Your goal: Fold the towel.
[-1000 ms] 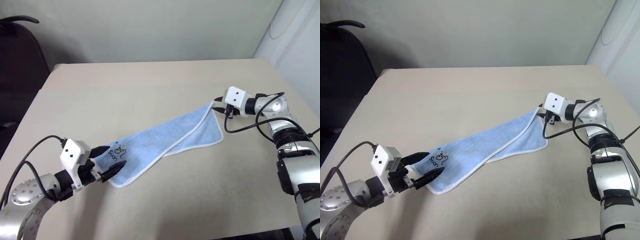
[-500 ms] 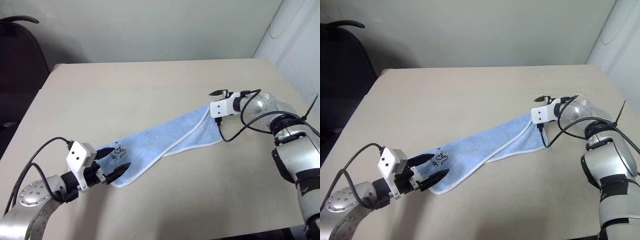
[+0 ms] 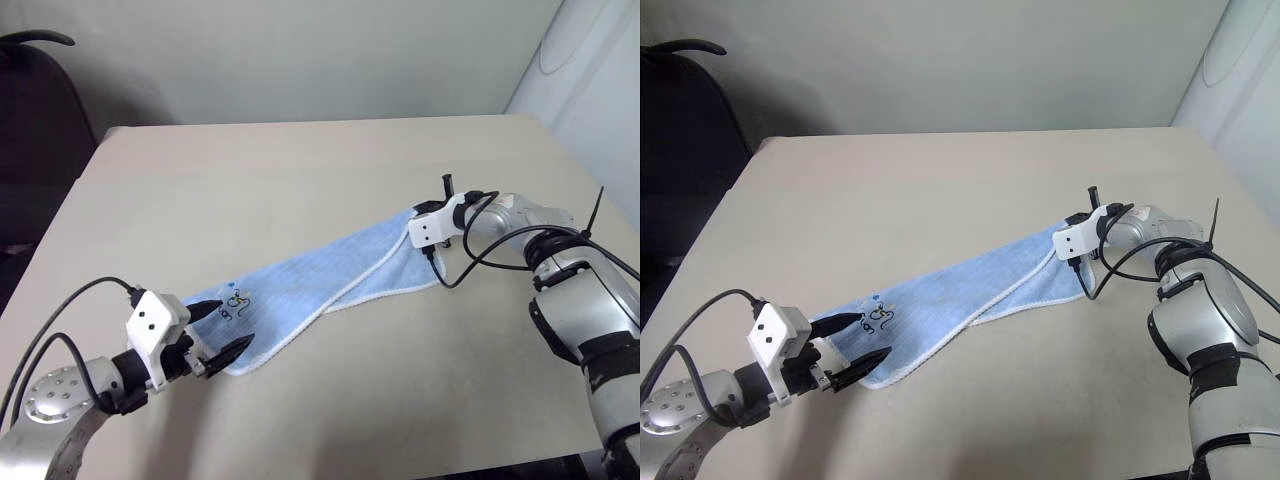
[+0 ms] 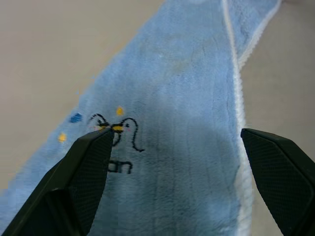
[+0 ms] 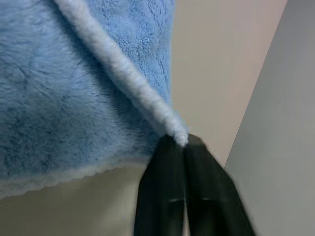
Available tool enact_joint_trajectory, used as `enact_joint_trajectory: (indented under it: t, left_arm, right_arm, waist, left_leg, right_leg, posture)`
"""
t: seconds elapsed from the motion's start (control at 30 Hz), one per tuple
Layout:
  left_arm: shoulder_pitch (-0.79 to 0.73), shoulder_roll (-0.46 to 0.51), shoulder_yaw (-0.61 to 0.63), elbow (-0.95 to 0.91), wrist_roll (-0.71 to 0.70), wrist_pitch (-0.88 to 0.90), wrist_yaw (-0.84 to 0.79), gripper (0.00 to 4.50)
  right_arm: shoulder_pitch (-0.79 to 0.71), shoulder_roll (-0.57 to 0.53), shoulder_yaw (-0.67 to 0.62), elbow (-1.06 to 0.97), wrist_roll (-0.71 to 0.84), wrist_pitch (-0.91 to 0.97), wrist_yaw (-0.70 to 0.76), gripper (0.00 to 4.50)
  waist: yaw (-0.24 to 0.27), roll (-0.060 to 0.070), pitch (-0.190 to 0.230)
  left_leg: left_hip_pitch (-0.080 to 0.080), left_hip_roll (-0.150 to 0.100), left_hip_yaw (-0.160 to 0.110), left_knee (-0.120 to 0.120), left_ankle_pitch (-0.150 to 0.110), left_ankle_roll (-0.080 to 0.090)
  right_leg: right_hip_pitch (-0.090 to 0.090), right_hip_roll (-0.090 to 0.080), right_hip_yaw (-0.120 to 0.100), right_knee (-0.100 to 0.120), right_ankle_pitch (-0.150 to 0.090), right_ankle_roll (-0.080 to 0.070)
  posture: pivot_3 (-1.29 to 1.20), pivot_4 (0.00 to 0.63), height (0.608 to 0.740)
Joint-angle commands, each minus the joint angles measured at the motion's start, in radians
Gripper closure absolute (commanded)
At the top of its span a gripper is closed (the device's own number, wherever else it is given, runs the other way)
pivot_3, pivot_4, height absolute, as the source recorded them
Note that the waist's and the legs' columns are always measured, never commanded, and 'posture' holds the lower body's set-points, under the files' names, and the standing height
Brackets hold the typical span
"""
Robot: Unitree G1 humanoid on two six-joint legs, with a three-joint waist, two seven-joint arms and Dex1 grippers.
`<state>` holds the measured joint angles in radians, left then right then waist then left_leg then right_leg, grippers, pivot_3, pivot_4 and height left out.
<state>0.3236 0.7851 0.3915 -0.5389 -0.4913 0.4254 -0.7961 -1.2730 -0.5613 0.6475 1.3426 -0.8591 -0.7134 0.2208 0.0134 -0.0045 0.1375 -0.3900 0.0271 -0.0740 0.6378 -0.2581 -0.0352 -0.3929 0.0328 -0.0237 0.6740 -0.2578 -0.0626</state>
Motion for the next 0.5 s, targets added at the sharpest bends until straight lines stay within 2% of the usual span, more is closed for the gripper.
enact_joint_trajectory:
  t: [0.03, 0.1, 0.27, 0.5]
  left_arm:
    - [-0.026, 0.056, 0.038, 0.057, 0.085, -0.108, -0.042, 0.0]
    - [-0.032, 0.101, 0.04, 0.099, 0.113, -0.155, -0.098, 0.0]
    - [-0.04, 0.222, 0.07, 0.176, 0.067, -0.176, -0.301, 0.0]
    - [-0.112, 0.324, -0.016, 0.206, 0.079, -0.238, -0.474, 0.0]
  right_arm:
    - [-0.014, 0.003, -0.015, -0.004, 0.018, 0.008, -0.035, 4.48]
    - [-0.009, 0.008, -0.023, -0.003, 0.028, 0.01, -0.027, 4.48]
    - [0.004, 0.012, -0.041, -0.006, 0.052, 0.014, -0.027, 4.48]
    - [0.022, 0.012, -0.057, -0.017, 0.085, 0.008, -0.033, 4.48]
  waist:
    - [0.0, 0.0, 0.0]
    - [-0.001, 0.0, 0.0]
    - [-0.001, 0.0, 0.0]
    - [0.001, 0.0, 0.0]
  left_leg:
    - [0.0, 0.0, 0.0, 0.0, 0.0, 0.0]
    - [0.0, 0.0, 0.0, 0.0, 0.0, 0.0]
    - [-0.003, 0.0, 0.0, 0.0, 0.0, -0.001]
    - [-0.004, 0.001, 0.0, 0.0, -0.001, -0.002]
  right_leg:
    - [0.0, 0.0, 0.0, 0.001, 0.0, 0.0]
    - [-0.001, 0.0, 0.0, 0.002, 0.0, -0.001]
    - [-0.004, 0.0, 0.0, 0.002, -0.001, -0.001]
    - [-0.005, 0.0, 0.0, 0.002, -0.001, -0.001]
  posture:
    - [0.0, 0.15, 0.74]
    - [0.0, 0.15, 0.74]
    - [0.0, 0.15, 0.74]
    - [0.0, 0.15, 0.74]
